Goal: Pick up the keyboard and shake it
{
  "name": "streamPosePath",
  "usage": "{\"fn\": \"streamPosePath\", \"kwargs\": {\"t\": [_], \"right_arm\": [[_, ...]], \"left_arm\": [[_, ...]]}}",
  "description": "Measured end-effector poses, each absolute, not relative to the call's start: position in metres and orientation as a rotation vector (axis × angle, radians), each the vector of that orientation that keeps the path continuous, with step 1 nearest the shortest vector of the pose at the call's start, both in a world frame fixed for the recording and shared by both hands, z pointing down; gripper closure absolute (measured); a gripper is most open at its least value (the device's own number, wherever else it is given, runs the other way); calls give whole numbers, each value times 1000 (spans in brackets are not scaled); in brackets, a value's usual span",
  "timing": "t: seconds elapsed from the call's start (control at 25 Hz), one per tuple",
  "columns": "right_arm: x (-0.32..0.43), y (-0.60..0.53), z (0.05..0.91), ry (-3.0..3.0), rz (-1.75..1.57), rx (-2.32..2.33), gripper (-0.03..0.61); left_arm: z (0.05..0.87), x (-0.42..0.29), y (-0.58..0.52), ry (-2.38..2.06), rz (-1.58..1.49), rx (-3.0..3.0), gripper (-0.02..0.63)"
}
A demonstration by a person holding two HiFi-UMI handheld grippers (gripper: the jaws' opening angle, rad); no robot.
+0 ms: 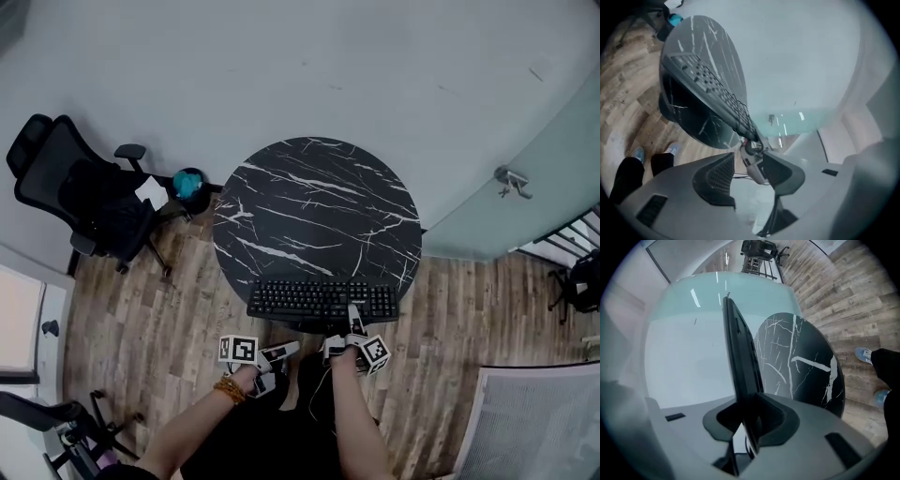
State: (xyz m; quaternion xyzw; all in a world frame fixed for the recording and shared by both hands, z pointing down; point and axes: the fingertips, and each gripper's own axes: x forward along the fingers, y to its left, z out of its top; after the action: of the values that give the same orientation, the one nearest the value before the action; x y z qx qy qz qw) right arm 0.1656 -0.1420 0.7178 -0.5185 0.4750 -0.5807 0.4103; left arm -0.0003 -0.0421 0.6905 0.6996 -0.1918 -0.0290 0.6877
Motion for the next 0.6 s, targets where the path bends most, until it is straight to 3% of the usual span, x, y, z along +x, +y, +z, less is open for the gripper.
{"fn": "streamPosePath", "kwargs": {"t": [0.12, 0.28, 0.6], "right_arm": [[172, -142, 712, 1217, -1450, -1291, 495], [168, -143, 697, 1348, -1411, -1307, 495], [150, -136, 661, 1485, -1314, -1354, 491]], "left_arm": [[642, 4, -57, -426, -100, 1747, 437], [605, -11, -115, -766, 15, 2190, 489], [565, -9, -180, -1286, 162, 2462, 492]]}}
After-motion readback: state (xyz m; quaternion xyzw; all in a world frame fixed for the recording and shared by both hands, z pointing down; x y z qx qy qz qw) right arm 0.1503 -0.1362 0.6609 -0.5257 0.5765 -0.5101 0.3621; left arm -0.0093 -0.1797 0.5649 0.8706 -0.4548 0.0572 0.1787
